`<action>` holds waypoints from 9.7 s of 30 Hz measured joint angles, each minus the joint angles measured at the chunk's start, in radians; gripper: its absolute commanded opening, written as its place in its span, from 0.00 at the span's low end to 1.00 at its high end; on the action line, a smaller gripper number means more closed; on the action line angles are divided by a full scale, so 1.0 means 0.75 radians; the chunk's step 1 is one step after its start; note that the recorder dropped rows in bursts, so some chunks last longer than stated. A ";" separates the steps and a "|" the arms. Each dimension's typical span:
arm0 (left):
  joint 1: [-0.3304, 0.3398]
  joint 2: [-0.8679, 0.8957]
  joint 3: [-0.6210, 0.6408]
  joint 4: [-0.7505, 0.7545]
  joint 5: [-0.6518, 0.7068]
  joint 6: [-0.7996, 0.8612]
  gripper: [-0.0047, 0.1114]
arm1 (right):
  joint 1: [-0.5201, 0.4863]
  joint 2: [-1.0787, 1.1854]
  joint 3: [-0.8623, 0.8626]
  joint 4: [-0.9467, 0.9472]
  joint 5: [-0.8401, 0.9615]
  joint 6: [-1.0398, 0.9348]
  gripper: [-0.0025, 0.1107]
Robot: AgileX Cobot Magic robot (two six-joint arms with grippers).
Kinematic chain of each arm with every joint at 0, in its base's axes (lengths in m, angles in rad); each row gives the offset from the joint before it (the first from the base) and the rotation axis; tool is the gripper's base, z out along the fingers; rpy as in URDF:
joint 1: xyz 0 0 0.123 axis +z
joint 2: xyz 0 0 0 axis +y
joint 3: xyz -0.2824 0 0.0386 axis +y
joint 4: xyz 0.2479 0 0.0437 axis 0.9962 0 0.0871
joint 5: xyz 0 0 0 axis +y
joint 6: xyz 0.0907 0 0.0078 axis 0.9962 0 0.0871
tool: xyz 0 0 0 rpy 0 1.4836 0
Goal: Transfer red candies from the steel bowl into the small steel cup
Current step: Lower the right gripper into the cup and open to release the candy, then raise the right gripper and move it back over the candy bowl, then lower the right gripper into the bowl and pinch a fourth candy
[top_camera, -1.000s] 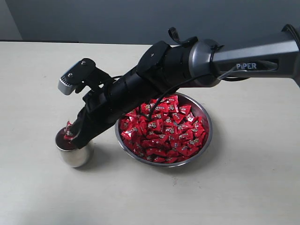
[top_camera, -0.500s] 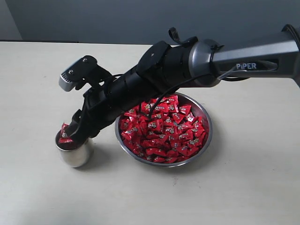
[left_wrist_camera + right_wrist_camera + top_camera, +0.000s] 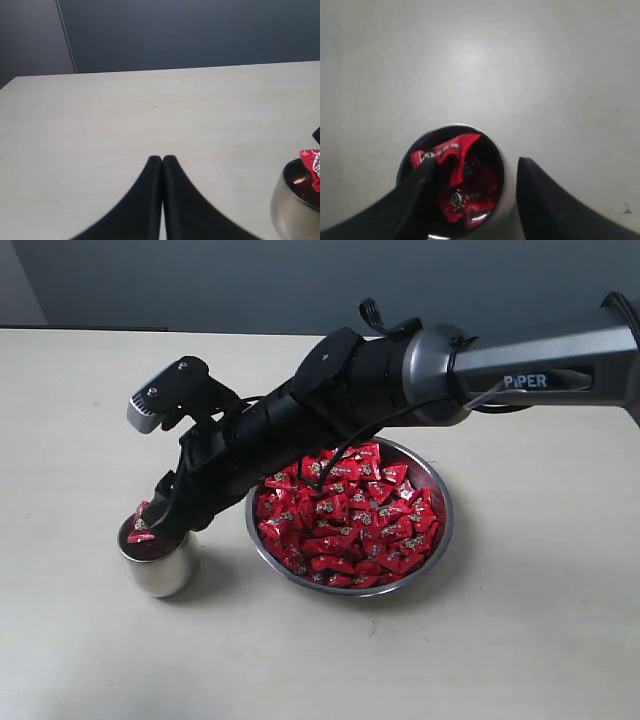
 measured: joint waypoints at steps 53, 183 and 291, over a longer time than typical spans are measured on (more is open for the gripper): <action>0.000 0.000 0.000 0.000 0.000 0.000 0.04 | -0.437 -0.502 0.512 -0.023 -0.540 0.355 0.02; 0.000 0.000 0.000 0.000 0.000 0.000 0.04 | -0.583 -0.035 0.380 0.020 -0.280 0.479 0.32; 0.000 0.000 0.000 0.000 0.000 0.000 0.04 | -0.529 -0.062 0.342 -0.429 -0.121 0.836 0.34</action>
